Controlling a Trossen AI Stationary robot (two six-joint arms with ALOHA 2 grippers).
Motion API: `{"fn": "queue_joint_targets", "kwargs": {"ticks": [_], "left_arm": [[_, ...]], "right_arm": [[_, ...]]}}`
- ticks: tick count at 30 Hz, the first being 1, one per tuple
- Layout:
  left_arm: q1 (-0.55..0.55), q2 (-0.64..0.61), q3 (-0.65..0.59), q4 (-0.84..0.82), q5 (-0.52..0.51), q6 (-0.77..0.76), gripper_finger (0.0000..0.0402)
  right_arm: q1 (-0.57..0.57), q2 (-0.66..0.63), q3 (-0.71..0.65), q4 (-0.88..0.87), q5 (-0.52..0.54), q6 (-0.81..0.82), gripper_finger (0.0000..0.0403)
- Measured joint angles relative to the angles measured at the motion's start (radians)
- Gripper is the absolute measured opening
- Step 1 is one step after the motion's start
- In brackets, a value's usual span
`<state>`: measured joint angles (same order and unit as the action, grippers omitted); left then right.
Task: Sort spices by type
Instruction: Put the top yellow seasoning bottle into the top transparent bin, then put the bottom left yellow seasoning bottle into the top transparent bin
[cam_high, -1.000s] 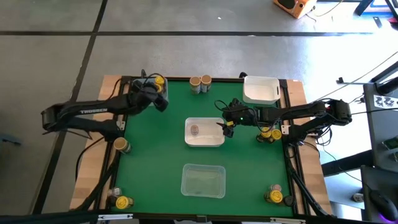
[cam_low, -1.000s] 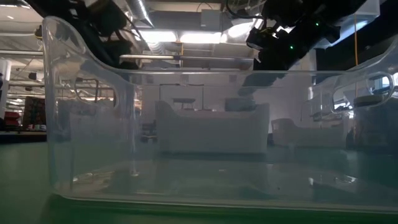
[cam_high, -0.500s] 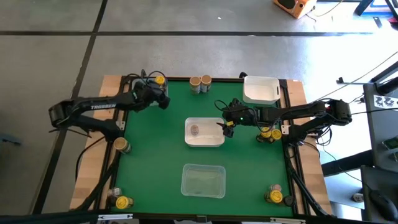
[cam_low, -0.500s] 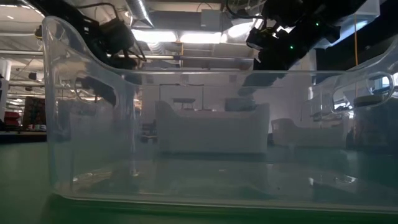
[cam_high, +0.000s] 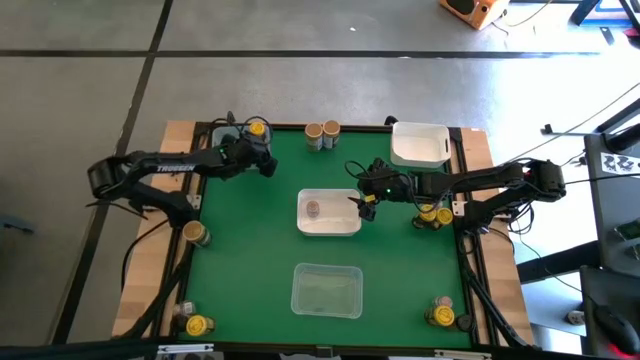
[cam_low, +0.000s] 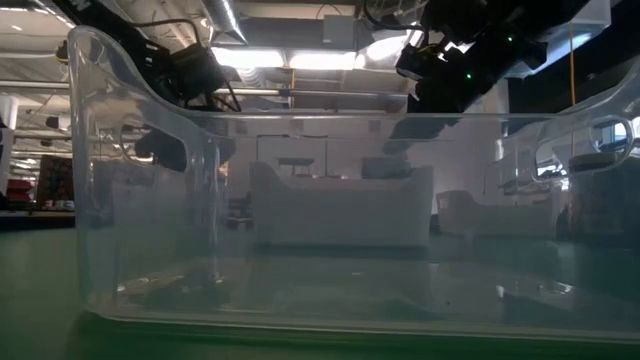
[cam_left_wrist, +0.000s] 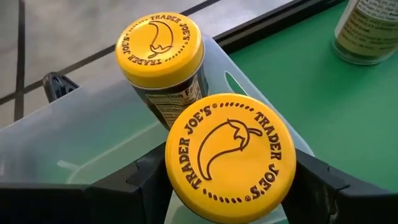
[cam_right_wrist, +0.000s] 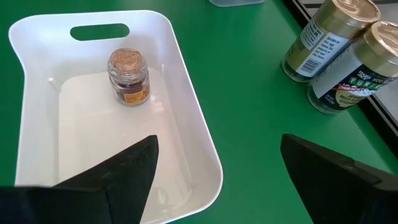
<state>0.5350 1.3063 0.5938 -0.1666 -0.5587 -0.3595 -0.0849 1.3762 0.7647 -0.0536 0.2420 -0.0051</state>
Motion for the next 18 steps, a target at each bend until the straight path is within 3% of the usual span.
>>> {"fn": "queue_joint_targets", "kwargs": {"ticks": [8,18], "left_arm": [[-0.003,-0.039,0.006,-0.025,-0.004,0.056,0.0288],[-0.059,-0.208,0.148,-0.327,-0.004,0.206,0.0292]], "right_arm": [[0.0,0.0,0.0,0.0,0.0,0.0,0.0337],[0.0,0.0,0.0,0.0,0.0,0.0,0.0337]]}}
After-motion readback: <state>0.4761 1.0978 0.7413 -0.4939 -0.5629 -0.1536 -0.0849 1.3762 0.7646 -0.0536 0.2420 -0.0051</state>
